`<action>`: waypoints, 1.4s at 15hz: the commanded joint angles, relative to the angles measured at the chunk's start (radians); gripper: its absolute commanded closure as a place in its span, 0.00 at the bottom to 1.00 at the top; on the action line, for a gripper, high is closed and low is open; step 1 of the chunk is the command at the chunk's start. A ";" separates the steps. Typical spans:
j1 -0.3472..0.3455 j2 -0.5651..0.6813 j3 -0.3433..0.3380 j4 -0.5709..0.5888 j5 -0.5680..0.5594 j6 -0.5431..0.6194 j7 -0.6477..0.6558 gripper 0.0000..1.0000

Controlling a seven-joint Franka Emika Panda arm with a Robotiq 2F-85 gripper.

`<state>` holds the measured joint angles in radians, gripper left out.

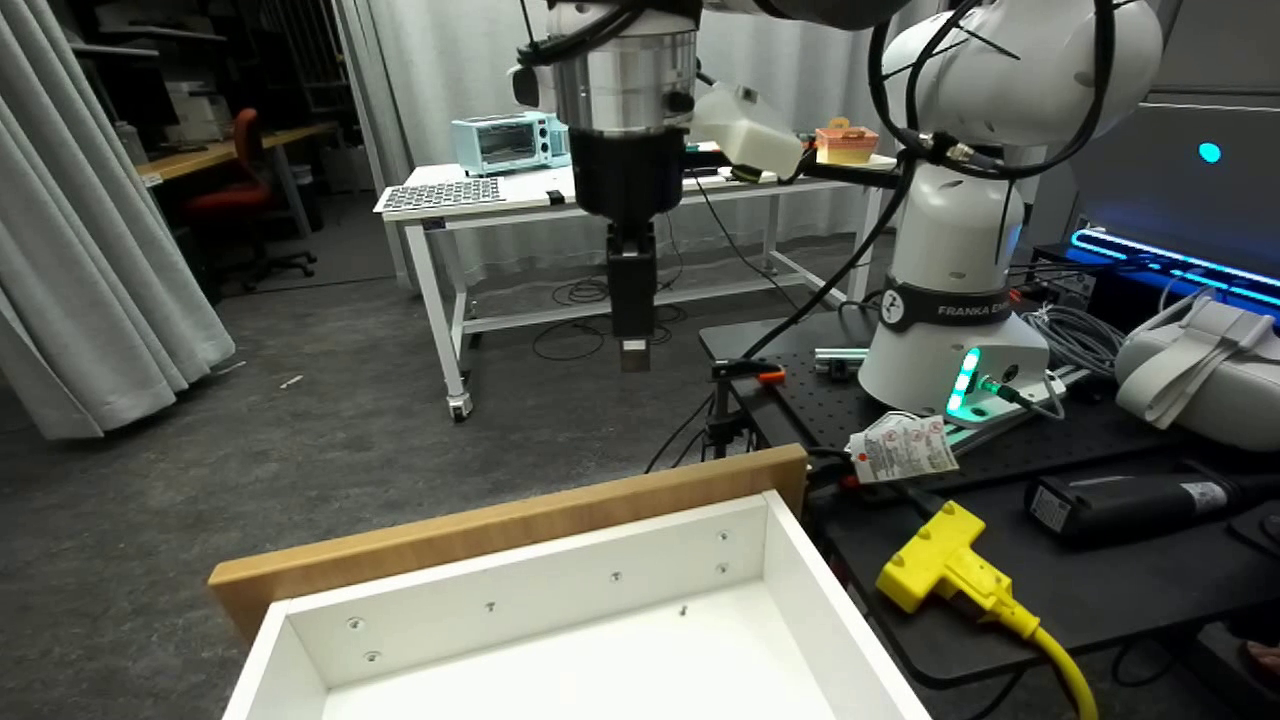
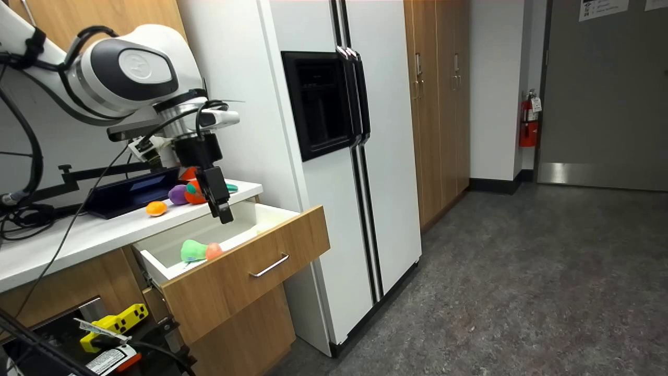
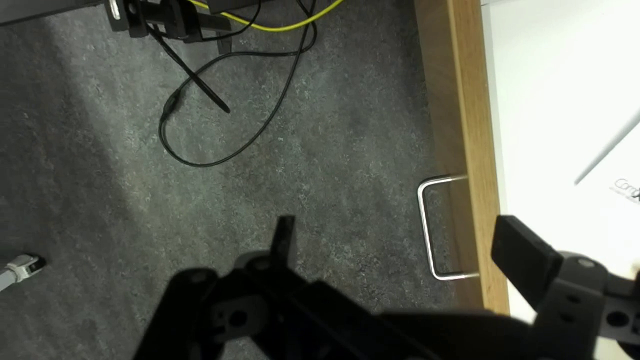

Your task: Close the top drawer

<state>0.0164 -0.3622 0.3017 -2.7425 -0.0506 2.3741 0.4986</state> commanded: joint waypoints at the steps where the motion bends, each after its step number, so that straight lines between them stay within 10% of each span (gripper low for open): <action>1: -0.033 0.123 0.002 0.033 -0.093 0.092 0.073 0.00; 8: -0.039 0.328 -0.028 0.156 -0.358 0.162 0.294 0.00; 21: 0.027 0.393 -0.121 0.167 -0.329 0.188 0.245 0.00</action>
<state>0.0195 -0.0287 0.2207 -2.6073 -0.3732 2.5263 0.7585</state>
